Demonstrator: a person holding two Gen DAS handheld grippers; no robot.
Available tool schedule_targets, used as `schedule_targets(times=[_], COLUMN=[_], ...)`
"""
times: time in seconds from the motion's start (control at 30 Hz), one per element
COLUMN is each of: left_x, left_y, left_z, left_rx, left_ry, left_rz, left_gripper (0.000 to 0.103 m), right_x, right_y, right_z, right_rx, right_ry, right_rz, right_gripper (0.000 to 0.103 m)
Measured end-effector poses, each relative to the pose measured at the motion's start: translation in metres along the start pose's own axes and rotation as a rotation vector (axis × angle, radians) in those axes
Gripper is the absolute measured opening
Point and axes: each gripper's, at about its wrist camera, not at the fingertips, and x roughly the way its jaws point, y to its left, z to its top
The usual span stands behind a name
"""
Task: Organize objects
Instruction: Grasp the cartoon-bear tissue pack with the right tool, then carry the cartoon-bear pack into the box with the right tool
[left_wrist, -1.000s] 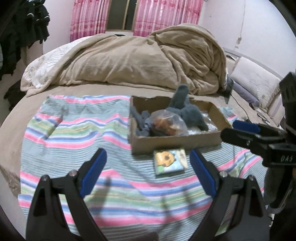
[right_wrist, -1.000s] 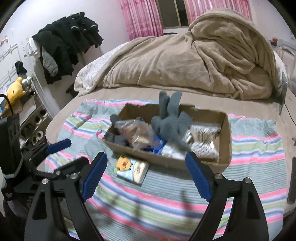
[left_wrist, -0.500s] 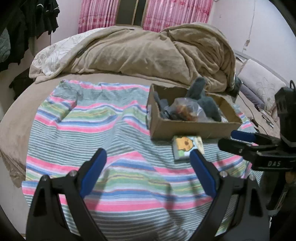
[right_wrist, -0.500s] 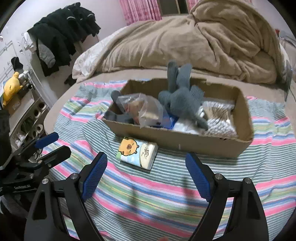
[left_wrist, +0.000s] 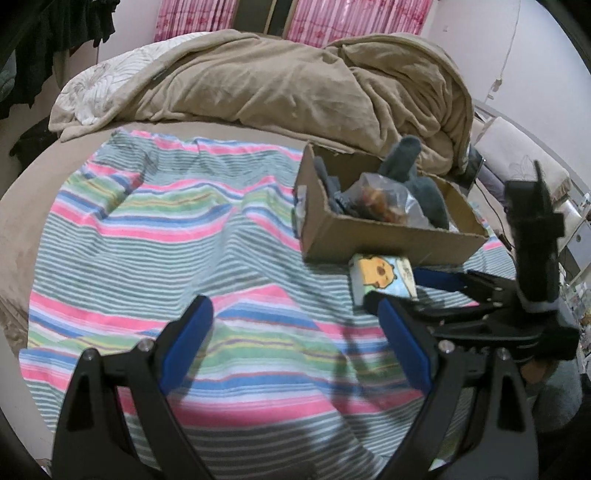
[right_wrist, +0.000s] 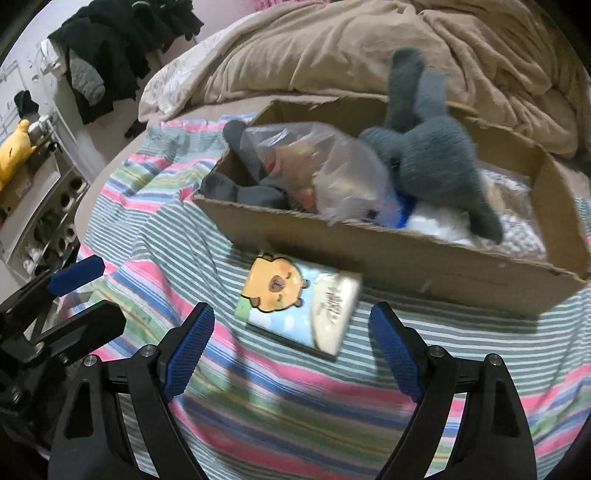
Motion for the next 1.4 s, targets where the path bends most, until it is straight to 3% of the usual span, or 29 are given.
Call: schedule_targets(times=[0.1, 0.17, 0.2, 0.6, 1.03, 1.4], left_x=[0.000, -0.001, -0.001, -0.010, -0.018, -0.002], left_y=[0.002, 0.003, 0.003, -0.010, -0.038, -0.050], left_z=[0.000, 0.000, 0.000, 0.001, 0.020, 0.039], left_rx=[-0.005, -0.009, -0.010, 0.037, 0.096, 0.110], left_ry=[0.002, 0.000, -0.001, -0.011, -0.064, -0.077], left_rz=[0.002, 0.004, 0.005, 0.068, 0.094, 0.129], left_gripper=[0.092, 0.092, 0.092, 0.092, 0.092, 0.092], right_x=[0.007, 0.010, 0.011, -0.035, -0.108, -0.114], right_y=[0.004, 0.006, 0.007, -0.009, -0.051, -0.091], right_z=[-0.001, -0.002, -0.003, -0.014, -0.004, 0.019], right_rx=[-0.009, -0.027, -0.035, -0.042, 0.021, 0.046], right_ry=[0.013, 0.017, 0.019, -0.035, -0.182, -0.236], right_rz=[-0.025, -0.060, -0.071, -0.075, -0.114, -0.147], right_gripper=[0.087, 0.073, 0.073, 0.072, 0.072, 0.072])
